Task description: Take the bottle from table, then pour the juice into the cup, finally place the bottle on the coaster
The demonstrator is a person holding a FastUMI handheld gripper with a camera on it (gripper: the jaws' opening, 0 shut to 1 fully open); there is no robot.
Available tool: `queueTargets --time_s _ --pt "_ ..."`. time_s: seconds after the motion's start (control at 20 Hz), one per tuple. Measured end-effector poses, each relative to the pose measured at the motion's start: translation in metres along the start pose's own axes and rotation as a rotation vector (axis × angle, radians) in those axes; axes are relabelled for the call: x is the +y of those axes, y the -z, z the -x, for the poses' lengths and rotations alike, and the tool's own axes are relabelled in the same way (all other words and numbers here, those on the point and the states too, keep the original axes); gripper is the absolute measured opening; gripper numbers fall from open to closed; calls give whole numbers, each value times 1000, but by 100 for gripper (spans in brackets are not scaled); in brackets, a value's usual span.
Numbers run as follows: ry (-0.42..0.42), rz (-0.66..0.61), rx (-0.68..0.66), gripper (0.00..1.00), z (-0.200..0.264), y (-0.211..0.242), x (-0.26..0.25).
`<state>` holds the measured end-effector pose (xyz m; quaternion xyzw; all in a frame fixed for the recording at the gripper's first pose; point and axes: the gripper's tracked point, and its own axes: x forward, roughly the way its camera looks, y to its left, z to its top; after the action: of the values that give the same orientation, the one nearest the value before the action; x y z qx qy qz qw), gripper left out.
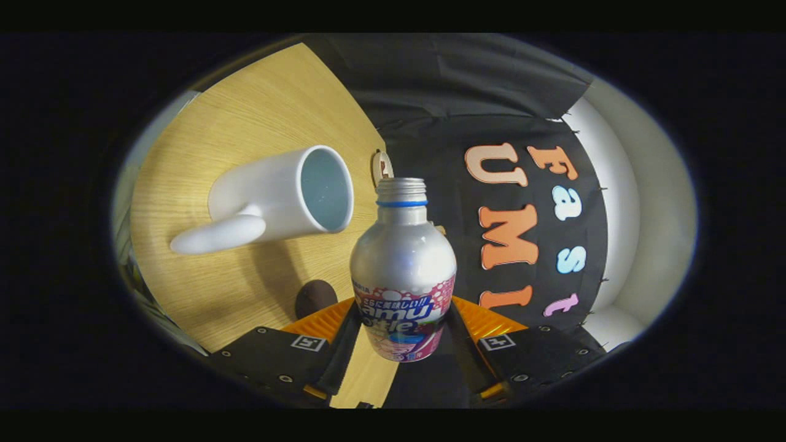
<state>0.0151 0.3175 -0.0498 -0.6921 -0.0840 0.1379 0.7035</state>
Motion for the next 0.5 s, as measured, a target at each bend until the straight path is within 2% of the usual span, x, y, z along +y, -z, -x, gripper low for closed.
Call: queueTargets --time_s 0.5 --pt "19 132 0 76 -3 4 -11"
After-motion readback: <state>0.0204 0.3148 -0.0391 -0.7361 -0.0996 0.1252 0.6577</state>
